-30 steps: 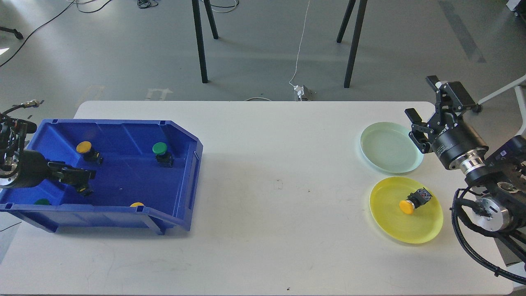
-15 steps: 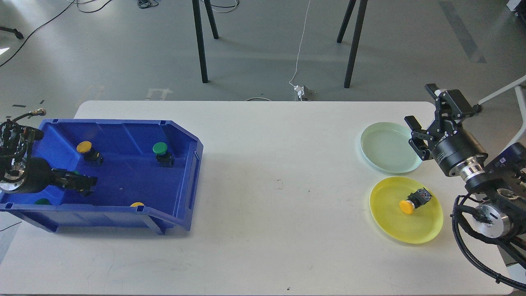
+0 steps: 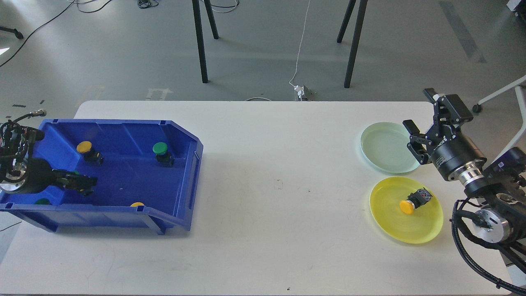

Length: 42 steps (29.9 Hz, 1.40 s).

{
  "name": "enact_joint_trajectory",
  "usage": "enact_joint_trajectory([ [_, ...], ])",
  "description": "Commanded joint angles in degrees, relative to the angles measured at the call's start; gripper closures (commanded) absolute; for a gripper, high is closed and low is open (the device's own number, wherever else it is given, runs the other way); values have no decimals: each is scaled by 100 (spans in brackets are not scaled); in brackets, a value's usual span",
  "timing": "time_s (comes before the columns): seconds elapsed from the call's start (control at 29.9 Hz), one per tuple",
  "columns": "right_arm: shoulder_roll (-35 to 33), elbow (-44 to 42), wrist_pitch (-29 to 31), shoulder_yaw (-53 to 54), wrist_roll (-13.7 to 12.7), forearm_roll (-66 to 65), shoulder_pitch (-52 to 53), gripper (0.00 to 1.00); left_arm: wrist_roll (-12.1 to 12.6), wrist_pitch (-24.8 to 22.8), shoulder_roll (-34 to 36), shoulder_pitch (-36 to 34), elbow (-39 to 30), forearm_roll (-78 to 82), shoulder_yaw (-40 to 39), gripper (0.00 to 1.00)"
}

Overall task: Pass button and place on color plate
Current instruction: 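Lower the left gripper into the bin and grasp a green-capped button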

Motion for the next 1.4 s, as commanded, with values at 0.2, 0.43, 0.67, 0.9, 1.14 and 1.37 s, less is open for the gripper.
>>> enact_joint_trajectory([
  [0.2,-4,-7,27,6,2,0,-18,3,0,0,-62,-18,161,-2,-9,3],
  [0.43,-4,2,27,6,2,0,-18,3,0,0,-220,-10,381,-2,0,3],
  [0.67,-4,11,27,6,2,0,-36,3,0,0,-308,-10,469,-2,0,3],
  [0.9,-4,11,27,6,2,0,-71,3,0,0,-370,-1,513,-2,9,6],
  [1.14,-13,28,36,6,2,0,-124,3,0,0,-379,-10,601,-37,17,11],
  [1.37,-13,37,36,6,2,0,-185,3,0,0,-405,-10,601,-46,17,22],
])
